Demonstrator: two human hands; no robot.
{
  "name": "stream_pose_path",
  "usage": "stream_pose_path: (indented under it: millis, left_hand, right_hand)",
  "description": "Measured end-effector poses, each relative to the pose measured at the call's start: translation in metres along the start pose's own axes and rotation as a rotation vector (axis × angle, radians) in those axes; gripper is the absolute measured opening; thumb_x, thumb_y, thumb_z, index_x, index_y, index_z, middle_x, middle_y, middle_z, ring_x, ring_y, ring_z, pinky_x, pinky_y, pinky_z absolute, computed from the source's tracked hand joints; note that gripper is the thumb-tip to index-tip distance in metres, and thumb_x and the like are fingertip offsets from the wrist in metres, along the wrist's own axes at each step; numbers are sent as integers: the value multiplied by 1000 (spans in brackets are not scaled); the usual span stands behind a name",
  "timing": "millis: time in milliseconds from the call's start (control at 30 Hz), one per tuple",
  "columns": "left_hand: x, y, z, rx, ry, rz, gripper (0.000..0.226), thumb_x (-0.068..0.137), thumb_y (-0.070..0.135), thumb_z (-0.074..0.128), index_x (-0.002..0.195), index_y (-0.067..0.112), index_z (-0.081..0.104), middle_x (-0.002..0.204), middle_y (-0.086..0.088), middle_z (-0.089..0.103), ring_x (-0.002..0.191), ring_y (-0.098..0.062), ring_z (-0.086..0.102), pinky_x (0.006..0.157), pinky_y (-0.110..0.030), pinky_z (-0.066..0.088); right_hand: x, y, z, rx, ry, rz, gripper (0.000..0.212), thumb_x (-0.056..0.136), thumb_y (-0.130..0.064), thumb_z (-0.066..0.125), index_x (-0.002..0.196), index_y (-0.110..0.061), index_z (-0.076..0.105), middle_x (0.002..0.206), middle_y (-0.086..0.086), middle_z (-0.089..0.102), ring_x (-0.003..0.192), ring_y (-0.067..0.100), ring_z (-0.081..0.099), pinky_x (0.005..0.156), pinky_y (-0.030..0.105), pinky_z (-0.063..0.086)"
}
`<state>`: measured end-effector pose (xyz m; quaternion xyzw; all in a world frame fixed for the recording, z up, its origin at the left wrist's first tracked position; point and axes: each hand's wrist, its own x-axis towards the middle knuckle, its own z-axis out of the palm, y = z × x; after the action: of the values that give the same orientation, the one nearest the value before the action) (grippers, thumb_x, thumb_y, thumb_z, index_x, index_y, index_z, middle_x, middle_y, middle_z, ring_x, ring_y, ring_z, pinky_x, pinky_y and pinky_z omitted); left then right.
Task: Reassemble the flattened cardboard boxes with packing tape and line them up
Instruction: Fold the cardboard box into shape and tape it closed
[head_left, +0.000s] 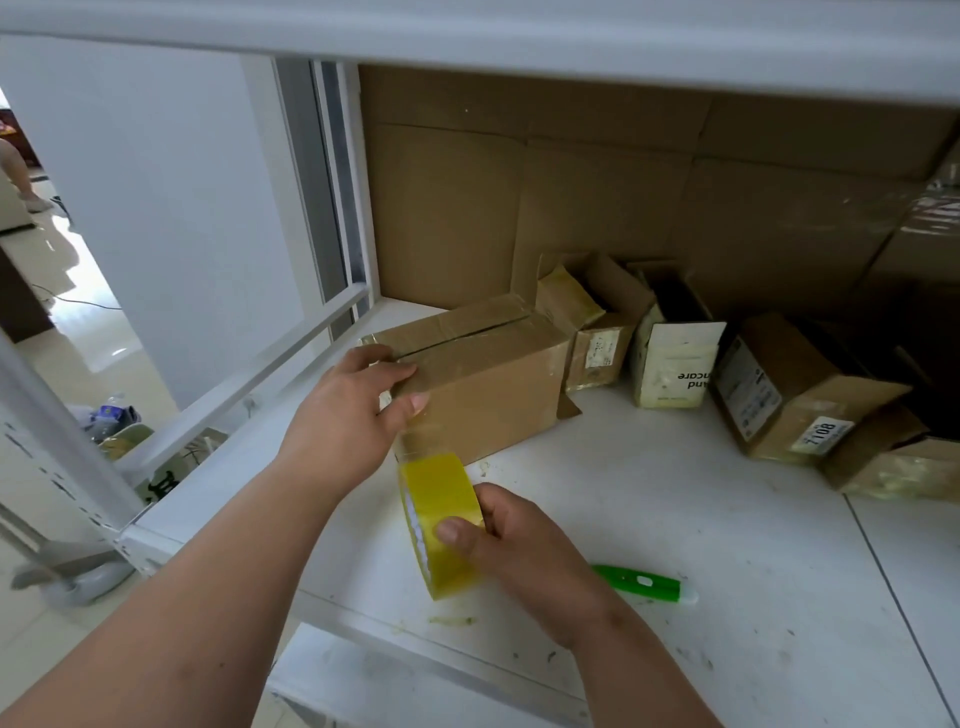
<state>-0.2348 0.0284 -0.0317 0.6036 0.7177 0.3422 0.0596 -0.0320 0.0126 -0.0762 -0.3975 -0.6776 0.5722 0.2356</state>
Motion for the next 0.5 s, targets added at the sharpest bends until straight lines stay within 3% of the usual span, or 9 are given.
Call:
stream_pose_path:
  millis: [100, 233, 333, 433, 500]
  left_hand:
    - [0, 0, -2, 1, 6, -23, 41, 95, 39, 60, 135, 28, 60, 150, 10, 45, 131, -19, 49, 105, -34, 39]
    - [-4, 3, -3, -53, 2, -102, 49, 99, 44, 51, 145, 28, 50, 155, 14, 38, 140, -15, 40, 107, -27, 31]
    - [-16, 2, -2, -285, -50, -135, 62, 95, 42, 58, 151, 29, 35, 146, 16, 45, 137, -11, 44, 109, -33, 38]
    - [-31, 1, 5, -508, -64, -205, 65, 85, 24, 76, 137, 30, 37, 131, 25, 47, 136, -5, 42, 105, -30, 39]
    - [-39, 4, 10, -527, -25, -273, 59, 85, 22, 77, 129, 36, 41, 139, 19, 44, 134, -8, 43, 104, -35, 42]
  right_hand:
    - [-7, 7, -1, 54, -36, 11, 45, 74, -44, 69, 114, -24, 66, 108, -1, 73, 104, 19, 68, 99, 47, 51]
    - [-9, 10, -3, 44, -66, 22, 43, 76, -32, 68, 117, -24, 63, 109, -4, 73, 104, 13, 68, 100, 44, 51]
    - [-8, 10, -3, 69, -57, 22, 41, 76, -33, 71, 116, -23, 65, 110, -5, 74, 105, 13, 69, 101, 44, 50]
    - [-9, 7, -3, 50, -55, 23, 42, 73, -34, 75, 112, -21, 68, 107, -5, 75, 102, 14, 70, 99, 42, 52]
    - [-10, 5, -8, 38, -52, 18, 41, 70, -38, 78, 107, -21, 71, 104, -3, 75, 100, 15, 71, 95, 37, 54]
